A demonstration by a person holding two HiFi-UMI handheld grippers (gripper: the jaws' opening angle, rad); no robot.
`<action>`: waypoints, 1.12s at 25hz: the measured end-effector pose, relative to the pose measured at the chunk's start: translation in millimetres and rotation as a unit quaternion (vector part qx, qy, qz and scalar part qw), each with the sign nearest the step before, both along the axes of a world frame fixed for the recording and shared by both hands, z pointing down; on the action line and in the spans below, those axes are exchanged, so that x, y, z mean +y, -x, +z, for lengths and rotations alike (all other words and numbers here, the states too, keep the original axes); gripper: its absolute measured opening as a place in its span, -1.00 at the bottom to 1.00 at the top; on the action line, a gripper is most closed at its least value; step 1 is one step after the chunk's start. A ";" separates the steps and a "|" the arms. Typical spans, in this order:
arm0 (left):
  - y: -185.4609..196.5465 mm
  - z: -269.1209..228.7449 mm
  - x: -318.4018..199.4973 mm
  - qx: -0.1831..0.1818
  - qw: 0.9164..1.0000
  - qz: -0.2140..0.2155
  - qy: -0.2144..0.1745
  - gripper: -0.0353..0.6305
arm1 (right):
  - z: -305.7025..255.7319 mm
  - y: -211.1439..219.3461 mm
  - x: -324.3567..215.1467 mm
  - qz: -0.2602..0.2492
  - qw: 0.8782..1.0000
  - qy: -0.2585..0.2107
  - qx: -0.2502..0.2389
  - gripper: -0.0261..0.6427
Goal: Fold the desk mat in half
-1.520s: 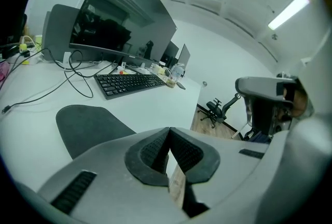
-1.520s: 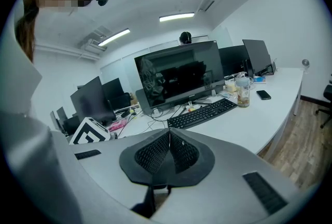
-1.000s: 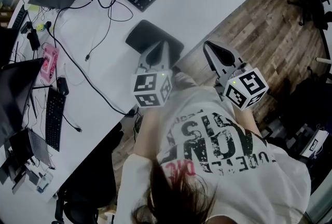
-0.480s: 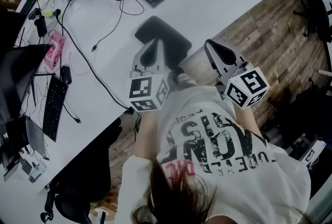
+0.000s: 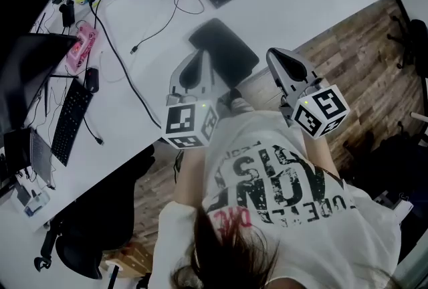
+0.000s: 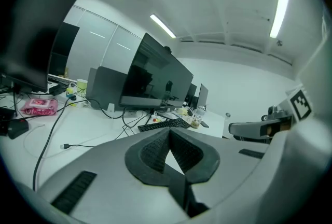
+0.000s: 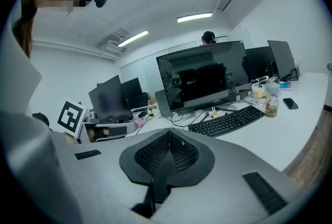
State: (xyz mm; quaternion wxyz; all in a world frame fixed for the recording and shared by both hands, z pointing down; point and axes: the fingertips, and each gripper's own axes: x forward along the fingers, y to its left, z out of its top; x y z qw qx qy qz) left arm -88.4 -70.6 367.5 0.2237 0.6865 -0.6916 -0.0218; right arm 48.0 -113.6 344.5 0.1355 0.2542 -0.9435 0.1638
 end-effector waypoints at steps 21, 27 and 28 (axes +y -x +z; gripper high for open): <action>40.3 -26.7 54.5 -0.017 0.993 -0.113 -0.031 -0.89 | -9.1 54.8 6.0 -0.096 0.995 -0.006 -0.005 -0.92; 47.0 -22.9 71.6 -0.018 0.990 -0.139 -0.024 -0.89 | -8.6 64.6 12.2 -0.119 0.993 -0.006 -0.007 -0.92; 47.6 -22.9 74.2 -0.018 0.989 -0.142 -0.023 -0.89 | -8.7 65.8 13.7 -0.123 0.992 -0.006 -0.007 -0.92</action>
